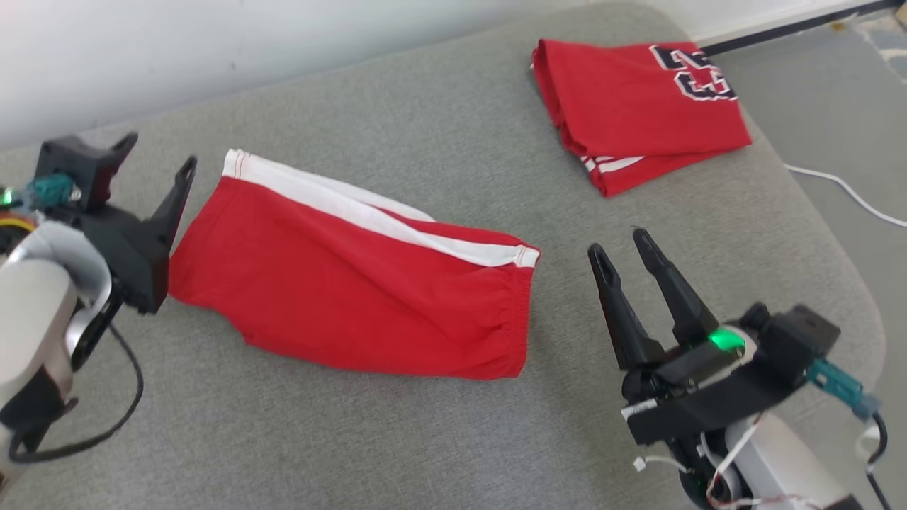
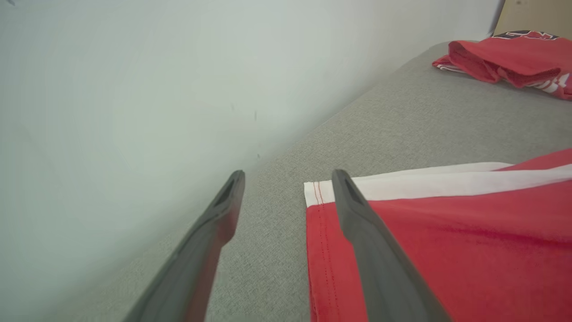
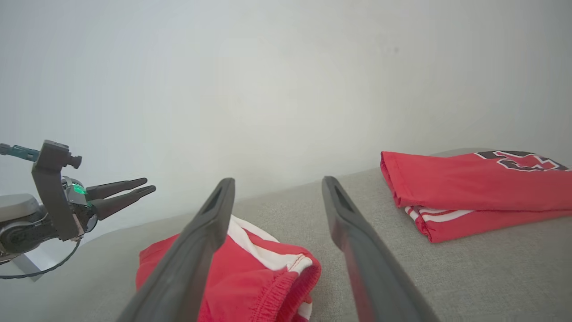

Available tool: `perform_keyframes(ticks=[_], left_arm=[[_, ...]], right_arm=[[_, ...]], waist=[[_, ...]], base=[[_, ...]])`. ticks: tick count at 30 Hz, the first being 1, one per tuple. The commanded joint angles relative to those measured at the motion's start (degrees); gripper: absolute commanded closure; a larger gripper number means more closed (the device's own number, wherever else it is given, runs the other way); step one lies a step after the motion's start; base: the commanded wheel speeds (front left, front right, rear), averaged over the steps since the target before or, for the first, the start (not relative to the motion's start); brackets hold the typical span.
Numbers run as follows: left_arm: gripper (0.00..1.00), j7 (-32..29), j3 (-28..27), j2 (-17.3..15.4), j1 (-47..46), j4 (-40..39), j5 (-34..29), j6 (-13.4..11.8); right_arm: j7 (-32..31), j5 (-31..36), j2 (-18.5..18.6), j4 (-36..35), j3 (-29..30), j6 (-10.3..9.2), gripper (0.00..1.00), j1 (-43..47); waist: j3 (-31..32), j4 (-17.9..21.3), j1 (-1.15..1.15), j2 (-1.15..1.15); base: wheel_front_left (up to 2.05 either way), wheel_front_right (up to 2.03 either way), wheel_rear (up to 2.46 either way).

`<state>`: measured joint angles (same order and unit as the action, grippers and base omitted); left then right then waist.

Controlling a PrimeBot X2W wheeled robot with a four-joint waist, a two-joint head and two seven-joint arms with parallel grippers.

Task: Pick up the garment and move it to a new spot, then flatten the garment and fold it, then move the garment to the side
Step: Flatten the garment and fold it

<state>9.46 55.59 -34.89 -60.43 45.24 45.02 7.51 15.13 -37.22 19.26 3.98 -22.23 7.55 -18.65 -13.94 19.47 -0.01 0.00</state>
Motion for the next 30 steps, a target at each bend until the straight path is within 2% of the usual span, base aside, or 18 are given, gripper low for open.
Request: perform_keyframes(ticks=[1,8,18,22,25,26,27,28,29,30], left_arm=[[0.0,-0.4,0.3,-0.3,1.2,-0.2,0.2,-0.1],[0.0,-4.8,2.4,-2.1,4.7,-1.3,3.9,-0.1],[0.0,-16.6,4.9,-5.5,7.1,0.5,9.2,-0.1],[0.0,-20.4,4.9,-5.4,7.9,1.5,11.3,-0.1],[0.0,-23.0,4.6,-4.0,8.8,0.8,14.1,-0.1],[0.13,-23.5,4.2,-3.8,8.9,0.7,14.7,-0.1],[0.52,-23.8,4.1,-3.6,8.8,0.4,15.1,-0.1],[0.84,-23.6,4.2,-3.6,8.4,-0.1,14.9,-0.1],[1.0,-23.2,4.4,-3.4,8.1,-0.7,14.6,-0.1],[1.0,-23.1,4.3,-3.3,7.9,-0.9,14.8,-0.1]], right_arm=[[0.0,0.6,-0.7,-0.5,0.5,-0.16,0.0,1.1],[0.0,7.4,-4.1,-3.6,3.8,-0.16,0.0,5.4],[0.0,9.2,-7.3,-3.6,3.7,-0.16,0.0,7.6],[0.0,9.4,-7.8,-3.4,3.8,-0.16,0.0,7.7],[0.0,9.6,-8.0,-3.4,4.1,-0.16,0.0,7.9],[0.0,9.7,-8.1,-3.5,4.2,-0.16,0.0,8.0],[0.0,9.7,-8.0,-3.4,4.3,-0.16,0.0,7.9],[0.0,9.7,-8.0,-3.4,4.4,-0.16,0.0,7.8],[0.0,9.7,-7.9,-3.4,4.4,-0.16,0.0,7.7],[0.0,9.7,-7.7,-3.4,4.2,-0.16,0.0,7.6]], waist=[[1.0,0.7,0.01,0.0],[1.4,2.1,0.01,0.0],[0.1,5.3,0.01,0.0],[-0.2,5.8,0.01,0.0],[-0.4,5.7,0.01,0.0],[-0.4,5.5,0.01,0.0],[-0.4,5.3,0.01,0.0],[-0.4,5.0,0.01,0.0],[-0.4,4.7,0.01,0.0],[-0.3,4.3,0.01,0.0]], base=[[0.0,0.0,0.0],[0.0,0.0,0.0],[0.0,0.0,0.0],[0.0,0.0,0.0],[0.0,0.0,0.0],[0.0,0.0,0.0],[0.0,0.0,0.0],[0.0,0.0,0.0],[0.0,0.0,0.0],[0.0,0.0,0.0]])
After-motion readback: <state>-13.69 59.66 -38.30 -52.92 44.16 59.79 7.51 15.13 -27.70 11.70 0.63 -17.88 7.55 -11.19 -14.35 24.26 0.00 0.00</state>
